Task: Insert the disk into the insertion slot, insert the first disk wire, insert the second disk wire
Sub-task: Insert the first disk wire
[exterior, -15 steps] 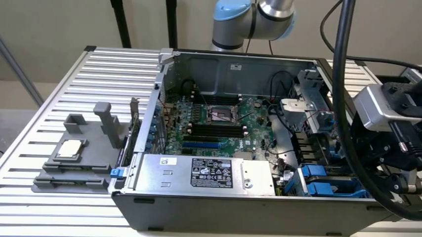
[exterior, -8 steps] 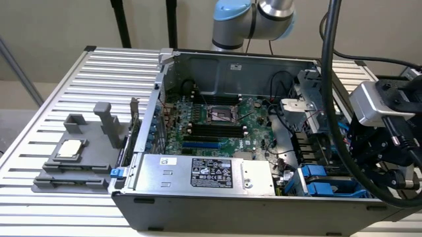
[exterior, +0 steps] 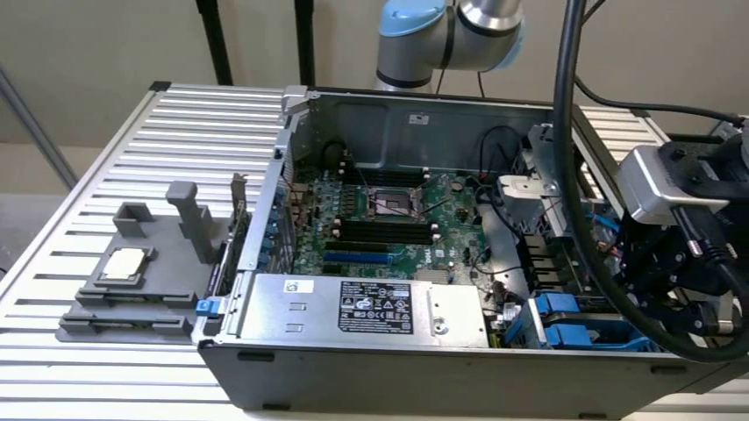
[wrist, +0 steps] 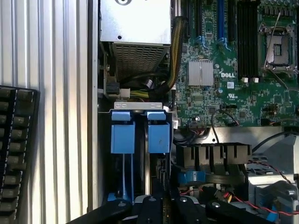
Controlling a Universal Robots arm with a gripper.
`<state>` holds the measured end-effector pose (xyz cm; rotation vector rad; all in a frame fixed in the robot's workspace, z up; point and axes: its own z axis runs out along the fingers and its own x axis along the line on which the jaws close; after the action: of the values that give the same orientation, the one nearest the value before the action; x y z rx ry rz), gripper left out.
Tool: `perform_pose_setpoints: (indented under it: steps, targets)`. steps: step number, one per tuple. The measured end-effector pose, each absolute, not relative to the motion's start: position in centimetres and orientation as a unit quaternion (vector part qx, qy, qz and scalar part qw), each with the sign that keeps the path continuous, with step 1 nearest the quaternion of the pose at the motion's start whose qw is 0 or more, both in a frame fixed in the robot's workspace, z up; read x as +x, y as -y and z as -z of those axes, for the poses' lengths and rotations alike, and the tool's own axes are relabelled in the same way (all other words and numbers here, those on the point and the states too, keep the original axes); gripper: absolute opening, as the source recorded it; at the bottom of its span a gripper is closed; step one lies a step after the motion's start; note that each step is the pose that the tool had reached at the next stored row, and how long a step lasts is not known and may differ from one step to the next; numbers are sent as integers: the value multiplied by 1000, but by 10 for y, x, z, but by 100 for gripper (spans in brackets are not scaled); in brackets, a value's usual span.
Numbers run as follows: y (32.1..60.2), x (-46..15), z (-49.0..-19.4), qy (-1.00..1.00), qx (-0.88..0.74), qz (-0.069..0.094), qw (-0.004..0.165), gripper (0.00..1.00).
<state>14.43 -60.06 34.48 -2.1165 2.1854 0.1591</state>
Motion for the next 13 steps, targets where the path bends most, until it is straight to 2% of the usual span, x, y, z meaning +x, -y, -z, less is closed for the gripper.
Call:
perform_pose_setpoints:
  steps: [13]
  targets:
    - [596, 141, -342, -718, -693, -39, 50, 16]
